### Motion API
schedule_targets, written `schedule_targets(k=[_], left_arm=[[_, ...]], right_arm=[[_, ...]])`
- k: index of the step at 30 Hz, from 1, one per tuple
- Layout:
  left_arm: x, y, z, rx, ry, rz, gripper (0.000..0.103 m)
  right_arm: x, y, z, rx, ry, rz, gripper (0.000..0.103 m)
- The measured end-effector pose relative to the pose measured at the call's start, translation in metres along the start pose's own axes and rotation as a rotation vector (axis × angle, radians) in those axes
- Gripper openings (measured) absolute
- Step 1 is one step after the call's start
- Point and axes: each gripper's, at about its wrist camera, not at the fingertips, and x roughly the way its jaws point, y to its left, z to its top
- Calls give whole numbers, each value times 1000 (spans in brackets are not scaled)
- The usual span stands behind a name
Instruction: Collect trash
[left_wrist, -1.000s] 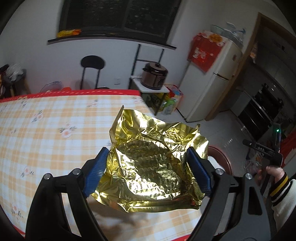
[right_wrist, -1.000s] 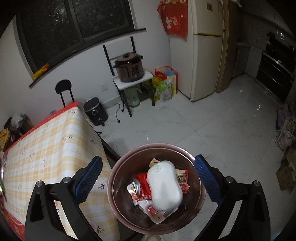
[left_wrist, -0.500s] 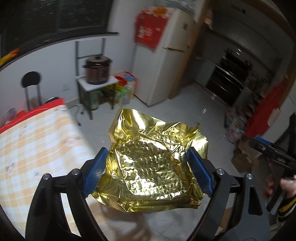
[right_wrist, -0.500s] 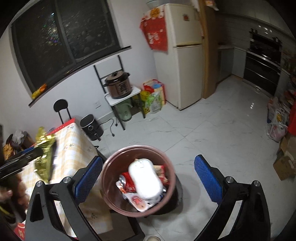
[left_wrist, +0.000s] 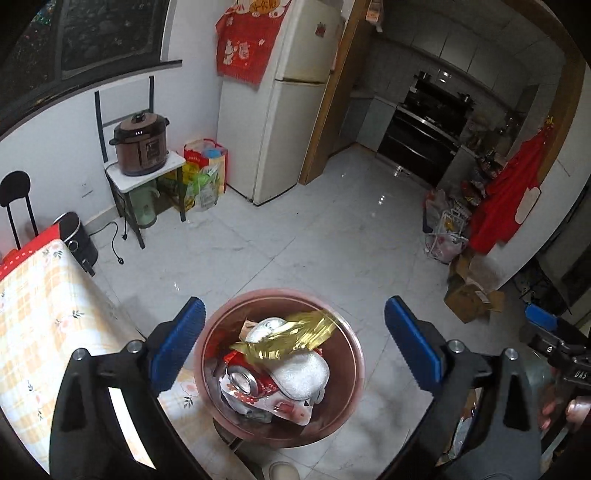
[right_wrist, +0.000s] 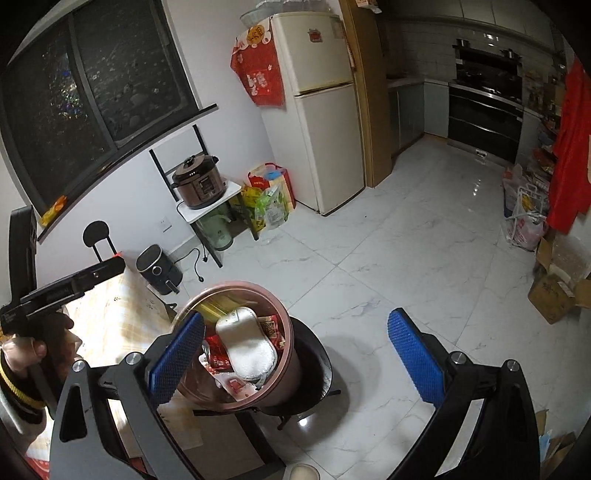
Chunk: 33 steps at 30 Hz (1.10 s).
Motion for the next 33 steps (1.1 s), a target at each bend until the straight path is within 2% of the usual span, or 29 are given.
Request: schedule_targets(k=[6, 9, 13, 20, 25, 33], left_arm=[[-49, 14, 4, -4, -72, 19, 96], [-86, 27, 3, 3, -118, 39, 97], [-131, 37, -3, 32, -169, 70, 97], [-214, 53, -20, 90, -267, 94, 97], [-269, 63, -31, 112, -325, 142, 97], [-333, 88, -50, 114, -381, 187, 97]], right_arm=[[-22, 16, 0, -16, -35, 11, 98], [-37, 31, 2, -43, -59, 2, 98], [-58, 62, 6, -96, -91, -36, 98], [-96, 122, 3, -140, -160, -43, 98], [-127, 171, -5, -148, -225, -49, 98], [-159, 228, -21, -155, -295, -52, 98]])
